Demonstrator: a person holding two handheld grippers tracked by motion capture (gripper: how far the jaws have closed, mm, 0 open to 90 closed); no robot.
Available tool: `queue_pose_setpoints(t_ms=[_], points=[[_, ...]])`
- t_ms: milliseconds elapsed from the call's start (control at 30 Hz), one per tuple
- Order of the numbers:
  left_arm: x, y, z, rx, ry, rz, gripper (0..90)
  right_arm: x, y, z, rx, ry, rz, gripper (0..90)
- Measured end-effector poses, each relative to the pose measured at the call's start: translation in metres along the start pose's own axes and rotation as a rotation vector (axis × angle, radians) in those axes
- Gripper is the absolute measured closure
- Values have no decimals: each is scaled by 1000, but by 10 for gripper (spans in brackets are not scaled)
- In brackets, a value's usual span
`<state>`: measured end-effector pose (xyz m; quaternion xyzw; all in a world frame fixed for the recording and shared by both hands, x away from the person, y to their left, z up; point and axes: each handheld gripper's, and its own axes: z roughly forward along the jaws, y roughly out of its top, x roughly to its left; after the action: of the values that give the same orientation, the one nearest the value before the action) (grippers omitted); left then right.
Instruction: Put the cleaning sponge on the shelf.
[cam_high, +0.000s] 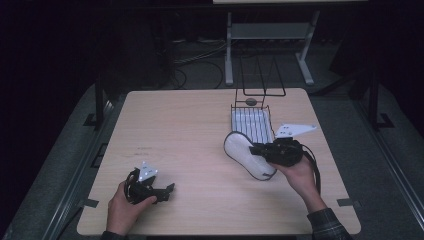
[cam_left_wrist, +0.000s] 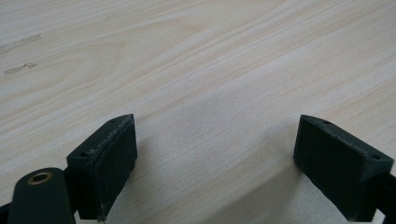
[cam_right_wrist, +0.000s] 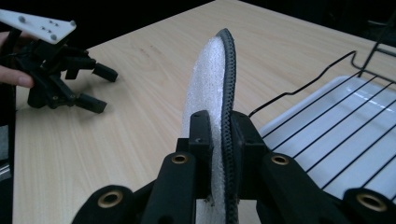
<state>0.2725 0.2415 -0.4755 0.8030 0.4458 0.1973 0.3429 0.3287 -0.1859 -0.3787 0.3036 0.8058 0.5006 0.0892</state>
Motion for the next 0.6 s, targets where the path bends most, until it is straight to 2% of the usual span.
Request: queue_pose_setpoints(t_ms=[300, 433, 600], points=[[0, 0, 0, 0, 0, -1, 126, -18, 8, -4, -31, -33, 17, 806], [0, 0, 0, 1, 0, 0, 126, -23, 11, -3, -32, -40, 24, 806], [0, 0, 0, 3, -1, 2, 126, -37, 14, 0, -45, -54, 46, 806]])
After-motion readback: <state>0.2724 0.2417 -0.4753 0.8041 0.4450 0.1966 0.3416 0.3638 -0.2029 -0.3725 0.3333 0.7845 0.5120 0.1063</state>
